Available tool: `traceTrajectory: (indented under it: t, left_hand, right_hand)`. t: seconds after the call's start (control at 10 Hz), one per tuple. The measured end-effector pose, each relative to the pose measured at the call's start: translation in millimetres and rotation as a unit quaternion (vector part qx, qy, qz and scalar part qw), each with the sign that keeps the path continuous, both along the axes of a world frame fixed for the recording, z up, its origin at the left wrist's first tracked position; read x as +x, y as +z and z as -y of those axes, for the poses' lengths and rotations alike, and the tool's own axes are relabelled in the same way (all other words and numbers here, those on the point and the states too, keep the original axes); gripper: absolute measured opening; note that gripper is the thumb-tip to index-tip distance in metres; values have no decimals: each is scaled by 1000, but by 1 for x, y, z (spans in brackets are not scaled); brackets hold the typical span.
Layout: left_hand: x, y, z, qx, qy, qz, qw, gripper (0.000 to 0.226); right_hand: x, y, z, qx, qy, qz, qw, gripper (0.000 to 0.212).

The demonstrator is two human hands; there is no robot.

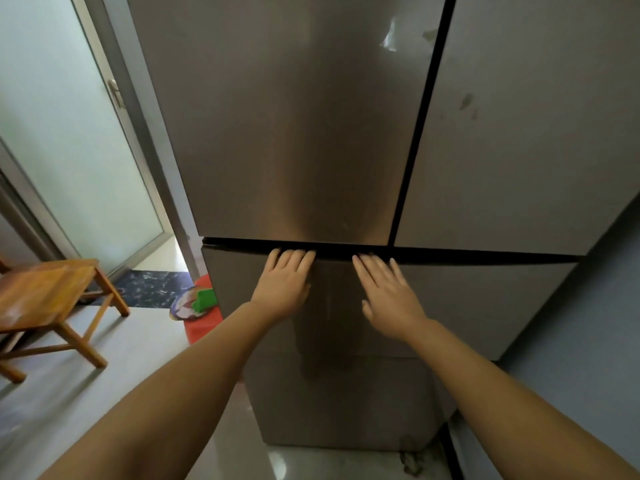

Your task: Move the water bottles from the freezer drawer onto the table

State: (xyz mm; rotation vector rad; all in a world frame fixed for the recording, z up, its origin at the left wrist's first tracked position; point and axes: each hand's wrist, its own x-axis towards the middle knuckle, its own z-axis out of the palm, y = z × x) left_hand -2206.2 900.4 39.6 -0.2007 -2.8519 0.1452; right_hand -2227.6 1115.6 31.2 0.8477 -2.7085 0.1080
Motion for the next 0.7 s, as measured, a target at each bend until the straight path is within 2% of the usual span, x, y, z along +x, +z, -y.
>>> traceTrajectory:
  t: [0.2,0.3,0.5,0.6,0.7]
  left_hand:
    - [0,-16,0,-6,19,-78,997,66]
    - [-3,-21,-3,23,16,-117,993,61]
    - [-4,-31,-4,61,0,-138,988,46]
    - [-12,-44,1,80,-20,-114,990,52]
    - [-27,-47,5,78,-29,-121,989,55]
  right_hand:
    - [5,-6,6,21,-10,5,1000,81]
    - [3,-8,5,20,-14,0,1000,82]
    - [-1,-21,5,20,-20,-10,1000,105]
    - [-3,-33,-5,7,12,-40,999,127]
    - [-30,-30,17,-65,47,-191,978,113]
